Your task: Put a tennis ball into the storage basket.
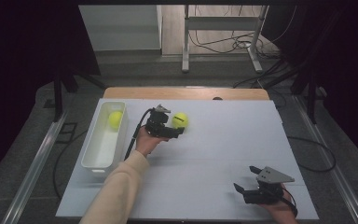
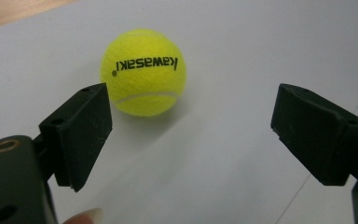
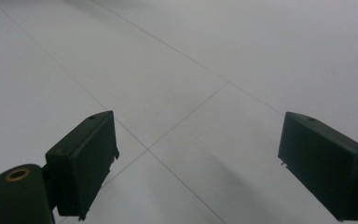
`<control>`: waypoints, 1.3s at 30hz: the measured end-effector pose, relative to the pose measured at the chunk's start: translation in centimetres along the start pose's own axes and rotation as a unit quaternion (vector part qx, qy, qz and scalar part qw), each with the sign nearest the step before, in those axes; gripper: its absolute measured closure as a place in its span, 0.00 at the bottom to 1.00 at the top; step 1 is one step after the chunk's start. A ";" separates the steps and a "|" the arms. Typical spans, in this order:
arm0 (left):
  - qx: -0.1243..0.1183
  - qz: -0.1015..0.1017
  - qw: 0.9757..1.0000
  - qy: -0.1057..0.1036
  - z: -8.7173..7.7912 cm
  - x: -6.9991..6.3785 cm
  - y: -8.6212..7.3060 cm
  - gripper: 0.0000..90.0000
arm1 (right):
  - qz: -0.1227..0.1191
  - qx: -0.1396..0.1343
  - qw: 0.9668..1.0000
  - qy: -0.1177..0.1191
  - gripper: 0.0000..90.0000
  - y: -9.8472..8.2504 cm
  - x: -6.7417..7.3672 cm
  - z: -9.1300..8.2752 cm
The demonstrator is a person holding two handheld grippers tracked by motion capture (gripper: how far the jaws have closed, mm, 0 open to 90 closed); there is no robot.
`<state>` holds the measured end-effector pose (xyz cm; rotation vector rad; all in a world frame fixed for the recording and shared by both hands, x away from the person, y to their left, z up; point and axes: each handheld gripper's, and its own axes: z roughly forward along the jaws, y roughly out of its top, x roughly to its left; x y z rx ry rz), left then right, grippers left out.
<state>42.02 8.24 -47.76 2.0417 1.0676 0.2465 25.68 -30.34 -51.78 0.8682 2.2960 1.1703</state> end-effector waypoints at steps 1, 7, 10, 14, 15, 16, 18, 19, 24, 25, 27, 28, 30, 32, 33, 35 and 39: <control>0.001 -0.001 1.000 0.001 0.1 0.1 0.1 0.15 | 0.000 0.000 1.000 0.000 0.13 0.0 0.0 0.0; 0.001 -0.007 1.000 0.003 0.4 0.4 0.1 0.15 | 0.000 -0.001 1.000 0.000 0.13 0.0 0.0 0.0; 0.001 -0.012 1.000 0.006 0.6 0.8 0.1 0.15 | 0.001 0.001 1.000 -0.001 0.13 0.0 0.0 0.0; -0.002 -0.015 1.000 0.009 1.1 1.0 0.2 0.15 | 0.001 0.001 1.000 0.000 0.13 0.0 0.0 0.0; 0.000 -0.014 1.000 0.009 1.2 1.0 0.2 0.15 | 0.001 0.002 1.000 -0.002 0.13 0.0 0.0 0.0; 0.001 -0.014 1.000 0.009 1.3 1.0 0.3 0.15 | 0.001 0.002 1.000 -0.002 0.13 0.0 0.0 0.0; 0.001 -0.014 1.000 0.009 1.5 1.1 0.3 0.15 | 0.002 0.000 1.000 -0.001 0.13 0.0 0.0 0.0; 0.002 -0.014 1.000 0.009 1.6 1.1 0.4 0.15 | 0.001 0.001 1.000 -0.002 0.13 0.0 0.0 0.0; 0.005 -0.011 1.000 0.014 2.1 1.2 0.6 0.15 | 0.002 0.002 1.000 -0.002 0.13 0.0 0.0 0.0; 0.007 -0.012 1.000 0.014 2.2 1.3 0.7 0.15 | 0.002 0.002 1.000 -0.002 0.13 0.0 0.0 0.0; 0.010 -0.011 1.000 0.017 2.4 1.4 0.8 0.15 | 0.002 0.001 1.000 -0.002 0.13 0.0 -0.1 0.0; 0.010 -0.011 1.000 0.017 2.4 1.4 0.8 0.15 | 0.002 0.001 1.000 -0.002 0.13 0.0 -0.1 0.0; 0.009 -0.012 1.000 0.018 2.6 1.5 0.9 0.15 | 0.002 0.002 1.000 -0.002 0.13 0.0 -0.1 0.0; 0.008 -0.015 1.000 0.018 2.8 1.7 1.0 0.15 | 0.002 0.002 1.000 -0.002 0.13 0.0 -0.1 0.0; 0.009 -0.015 1.000 0.018 2.9 1.7 1.0 0.15 | 0.002 0.002 1.000 -0.002 0.13 0.0 -0.1 0.0; 0.011 -0.015 1.000 0.019 3.2 1.8 1.1 0.15 | 0.002 0.001 1.000 -0.002 0.13 0.0 -0.1 0.0; 0.016 -0.015 1.000 0.020 3.8 1.8 1.2 0.15 | 0.002 0.002 1.000 -0.002 0.13 0.0 -0.1 -0.1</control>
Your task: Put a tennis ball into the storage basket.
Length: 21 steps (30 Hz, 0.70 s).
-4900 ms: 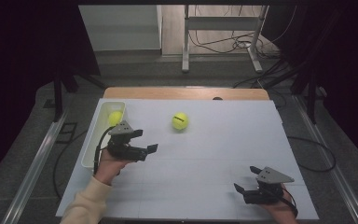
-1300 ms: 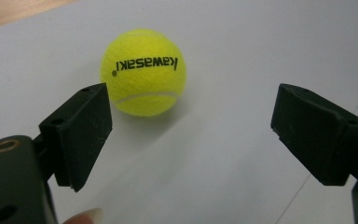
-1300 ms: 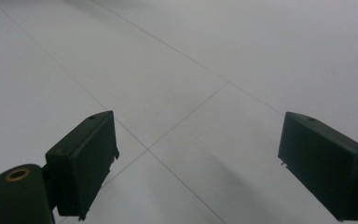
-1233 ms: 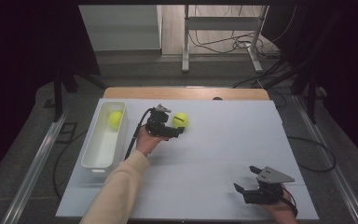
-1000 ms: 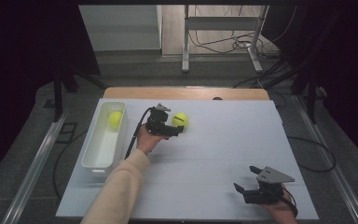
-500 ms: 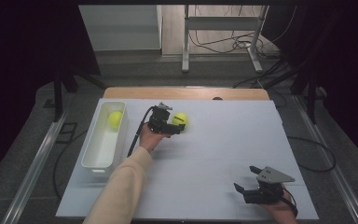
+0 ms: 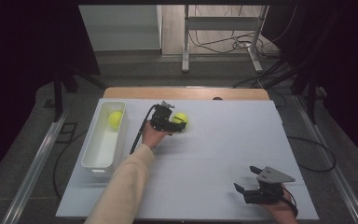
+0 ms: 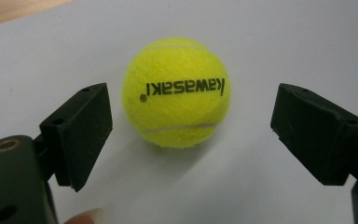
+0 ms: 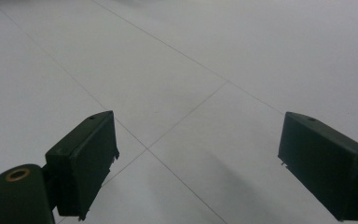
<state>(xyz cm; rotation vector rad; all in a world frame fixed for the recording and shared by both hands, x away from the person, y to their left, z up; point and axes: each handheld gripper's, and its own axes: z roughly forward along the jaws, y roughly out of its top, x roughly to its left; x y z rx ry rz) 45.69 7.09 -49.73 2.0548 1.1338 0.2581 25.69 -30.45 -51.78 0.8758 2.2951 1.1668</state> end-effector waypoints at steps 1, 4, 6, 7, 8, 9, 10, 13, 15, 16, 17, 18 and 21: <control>0.002 0.000 1.000 0.001 0.1 0.0 0.0 0.15 | 0.000 0.000 1.000 0.000 0.13 0.0 0.0 0.0; 0.005 0.000 1.000 0.003 0.5 0.1 0.2 0.15 | 0.000 0.002 1.000 0.001 0.14 0.0 0.0 0.0; 0.006 -0.005 1.000 0.005 0.9 0.1 0.3 0.14 | 0.000 0.001 1.000 0.001 0.13 0.0 0.0 0.0; 0.007 -0.005 1.000 0.004 1.0 0.2 0.3 0.14 | 0.000 0.001 1.000 0.001 0.13 0.0 0.0 0.0; 0.007 -0.005 1.000 0.006 1.2 0.1 0.4 0.14 | 0.001 0.000 1.000 0.002 0.13 0.0 0.0 0.0; 0.010 -0.002 1.000 0.008 1.3 0.1 0.4 0.14 | 0.002 0.000 1.000 0.002 0.13 0.0 0.0 0.0; 0.012 0.000 1.000 0.010 1.5 0.2 0.5 0.15 | 0.002 0.001 1.000 0.003 0.13 0.0 0.0 0.0; 0.016 -0.004 1.000 0.011 1.9 0.3 0.5 0.15 | 0.001 0.001 1.000 0.003 0.13 0.0 0.0 0.0; 0.019 -0.009 1.000 0.011 2.2 0.4 0.6 0.15 | 0.002 0.001 1.000 0.001 0.13 0.0 0.0 0.0; 0.019 -0.011 1.000 0.011 2.3 0.5 0.6 0.15 | 0.002 0.001 1.000 0.001 0.13 0.0 0.0 0.0; 0.021 -0.012 1.000 0.012 2.5 0.5 0.6 0.15 | 0.002 0.000 1.000 0.002 0.13 -0.1 -0.1 0.0; 0.021 -0.012 1.000 0.012 2.5 0.5 0.6 0.15 | 0.002 0.000 1.000 0.002 0.13 -0.1 -0.1 0.0; 0.022 -0.018 1.000 0.007 2.9 0.5 0.6 0.17 | 0.003 0.001 1.000 0.001 0.13 0.0 -0.1 0.0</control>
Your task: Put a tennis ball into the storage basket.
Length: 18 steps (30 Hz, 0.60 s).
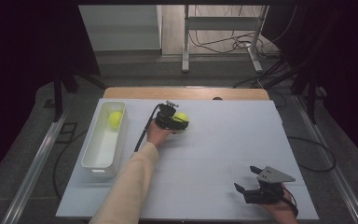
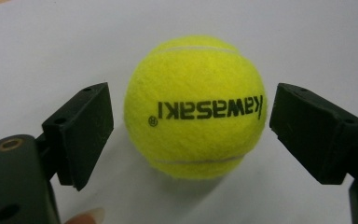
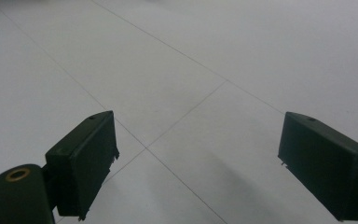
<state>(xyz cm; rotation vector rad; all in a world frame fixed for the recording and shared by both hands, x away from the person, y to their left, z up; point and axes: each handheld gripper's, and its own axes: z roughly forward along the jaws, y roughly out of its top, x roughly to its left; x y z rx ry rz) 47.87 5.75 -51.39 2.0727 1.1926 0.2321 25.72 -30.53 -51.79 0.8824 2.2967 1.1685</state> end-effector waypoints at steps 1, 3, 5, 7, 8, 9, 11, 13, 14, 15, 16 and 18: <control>0.000 0.000 1.000 -0.003 0.0 0.0 0.0 0.19 | -0.001 0.000 1.000 0.000 0.13 0.0 0.0 0.0; 0.004 -0.002 1.000 0.004 0.1 -0.1 0.0 0.25 | -0.001 0.000 1.000 0.000 0.13 0.0 0.0 0.0; 0.005 -0.008 1.000 0.002 0.1 0.0 0.0 0.28 | 0.000 -0.002 1.000 0.001 0.13 0.0 0.0 0.0; 0.008 -0.005 1.000 0.003 0.0 -0.1 0.0 0.29 | 0.000 -0.001 1.000 0.001 0.13 0.0 0.0 0.0; 0.009 -0.002 1.000 0.004 -0.1 -0.1 0.0 0.29 | 0.000 -0.001 1.000 0.001 0.13 0.0 0.0 0.0; 0.012 0.001 1.000 0.005 -0.2 -0.2 0.0 0.29 | -0.001 -0.001 1.000 0.001 0.13 0.0 0.0 0.0; 0.014 0.004 1.000 0.006 -0.3 -0.2 0.0 0.30 | -0.001 -0.001 1.000 0.000 0.13 -0.1 0.0 0.0; 0.010 0.006 1.000 0.007 -0.6 -0.2 0.1 0.30 | -0.001 -0.001 1.000 0.000 0.13 -0.1 0.0 0.0; 0.008 0.005 1.000 0.005 -0.8 -0.2 0.1 0.30 | -0.001 -0.001 1.000 0.000 0.13 -0.1 0.0 0.0; 0.006 0.004 1.000 0.004 -0.9 -0.2 0.1 0.30 | -0.001 -0.001 1.000 0.000 0.13 -0.1 0.0 0.0; 0.005 0.005 1.000 0.004 -1.1 -0.3 0.2 0.30 | -0.001 -0.001 1.000 0.000 0.13 -0.1 0.0 0.0; 0.001 0.005 1.000 0.003 -1.4 -0.3 0.2 0.30 | -0.001 0.000 1.000 -0.001 0.13 -0.1 0.0 0.0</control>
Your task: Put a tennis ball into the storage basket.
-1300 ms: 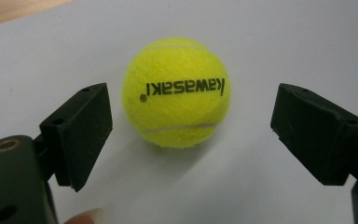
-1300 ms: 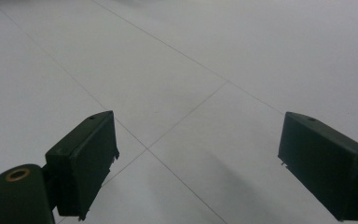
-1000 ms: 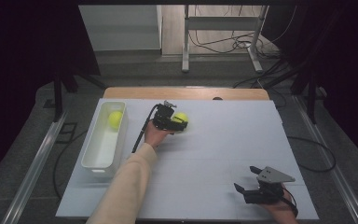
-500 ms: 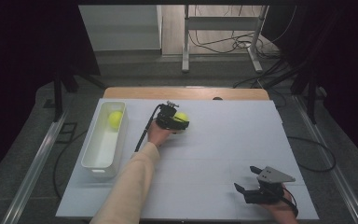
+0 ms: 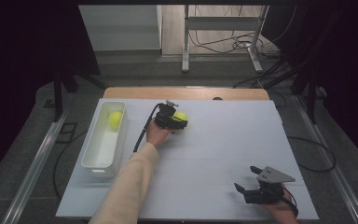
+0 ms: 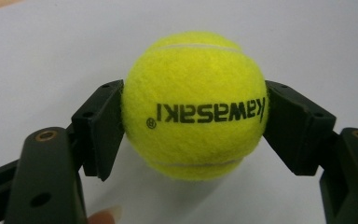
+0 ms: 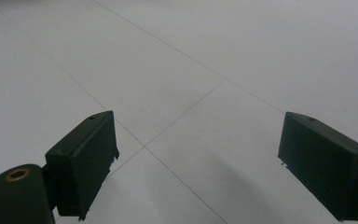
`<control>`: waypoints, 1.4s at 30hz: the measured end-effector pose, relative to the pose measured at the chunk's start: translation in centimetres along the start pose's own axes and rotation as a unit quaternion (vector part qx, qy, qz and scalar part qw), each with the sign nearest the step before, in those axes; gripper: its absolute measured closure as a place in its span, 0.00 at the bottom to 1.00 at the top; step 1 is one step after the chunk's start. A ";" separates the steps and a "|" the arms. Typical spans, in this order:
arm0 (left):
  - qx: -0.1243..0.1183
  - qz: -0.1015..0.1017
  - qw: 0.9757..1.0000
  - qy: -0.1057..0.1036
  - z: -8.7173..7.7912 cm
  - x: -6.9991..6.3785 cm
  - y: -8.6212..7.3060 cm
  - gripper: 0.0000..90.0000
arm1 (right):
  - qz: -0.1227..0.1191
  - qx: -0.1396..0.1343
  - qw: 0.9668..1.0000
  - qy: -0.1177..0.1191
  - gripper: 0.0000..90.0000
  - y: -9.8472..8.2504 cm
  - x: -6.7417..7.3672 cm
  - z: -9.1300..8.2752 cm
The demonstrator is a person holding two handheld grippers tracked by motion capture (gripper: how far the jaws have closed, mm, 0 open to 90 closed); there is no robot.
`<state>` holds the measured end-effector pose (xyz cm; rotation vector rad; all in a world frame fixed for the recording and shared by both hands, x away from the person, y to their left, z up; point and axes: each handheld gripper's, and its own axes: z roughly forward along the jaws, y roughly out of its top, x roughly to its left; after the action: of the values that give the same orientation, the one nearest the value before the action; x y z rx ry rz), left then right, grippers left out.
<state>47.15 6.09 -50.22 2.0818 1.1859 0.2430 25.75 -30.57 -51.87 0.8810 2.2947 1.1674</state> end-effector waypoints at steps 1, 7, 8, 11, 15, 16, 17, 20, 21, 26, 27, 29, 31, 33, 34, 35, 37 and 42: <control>-0.002 0.000 1.000 -0.002 -0.2 0.0 0.0 0.30 | 0.000 0.001 1.000 0.000 0.13 0.0 0.0 0.0; -0.011 -0.001 1.000 -0.006 -1.0 -0.2 -0.3 0.30 | 0.000 0.000 1.000 0.000 0.13 0.0 0.0 0.0; -0.013 0.001 1.000 -0.006 -1.1 -0.2 -0.4 0.30 | 0.000 0.001 1.000 0.000 0.13 0.0 0.0 0.0; -0.014 0.006 1.000 -0.001 -1.4 -0.3 -0.6 0.30 | 0.000 0.000 1.000 -0.001 0.13 0.0 0.0 0.0; -0.021 0.003 1.000 -0.003 -1.8 -0.2 -1.0 0.30 | -0.001 0.001 1.000 -0.001 0.13 0.0 0.0 0.0; -0.021 0.003 1.000 -0.003 -1.8 -0.2 -1.0 0.30 | -0.001 0.001 1.000 -0.001 0.13 0.0 0.0 0.0; -0.020 0.002 1.000 -0.004 -1.9 -0.1 -1.1 0.30 | 0.000 0.000 1.000 -0.001 0.14 0.0 0.1 0.0; -0.026 0.001 1.000 -0.013 -2.4 -0.2 -1.4 0.30 | -0.001 0.002 1.000 -0.001 0.13 0.0 0.1 0.0; -0.027 0.004 1.000 -0.011 -2.5 -0.4 -1.5 0.30 | -0.001 0.002 1.000 -0.001 0.13 0.0 0.1 0.0; -0.039 0.014 0.999 -0.011 -3.3 -0.7 -1.8 0.30 | -0.001 0.002 1.000 -0.002 0.13 0.0 0.1 0.0; -0.040 0.016 0.999 -0.011 -3.4 -0.8 -1.9 0.30 | -0.001 0.002 1.000 -0.002 0.13 0.0 0.1 0.0; -0.043 0.017 0.999 -0.013 -3.6 -0.9 -2.0 0.30 | -0.001 0.002 1.000 -0.002 0.13 0.0 0.1 0.0; -0.047 0.016 0.999 -0.015 -3.9 -1.1 -2.1 0.29 | -0.001 0.002 1.000 -0.002 0.13 0.0 0.1 0.0; -0.051 0.017 0.998 -0.016 -4.1 -1.1 -2.1 0.30 | -0.001 0.002 1.000 -0.002 0.13 0.0 0.1 0.0; -0.053 0.017 0.998 -0.017 -4.2 -1.2 -2.2 0.29 | -0.001 0.002 1.000 -0.003 0.13 0.0 0.1 0.0; -0.054 0.015 0.998 -0.020 -4.4 -1.2 -2.3 0.29 | -0.002 0.003 1.000 -0.004 0.14 0.0 0.1 0.0; -0.056 0.012 0.998 -0.025 -4.5 -1.3 -2.3 0.29 | -0.001 0.002 1.000 -0.002 0.13 0.0 0.1 0.0; -0.070 0.024 0.997 -0.031 -5.2 -1.9 -2.5 0.29 | -0.001 0.002 1.000 -0.002 0.13 0.0 0.1 0.0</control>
<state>41.89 7.92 -47.81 1.9839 1.0519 0.2742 25.69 -30.52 -51.85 0.8820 2.2952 1.1589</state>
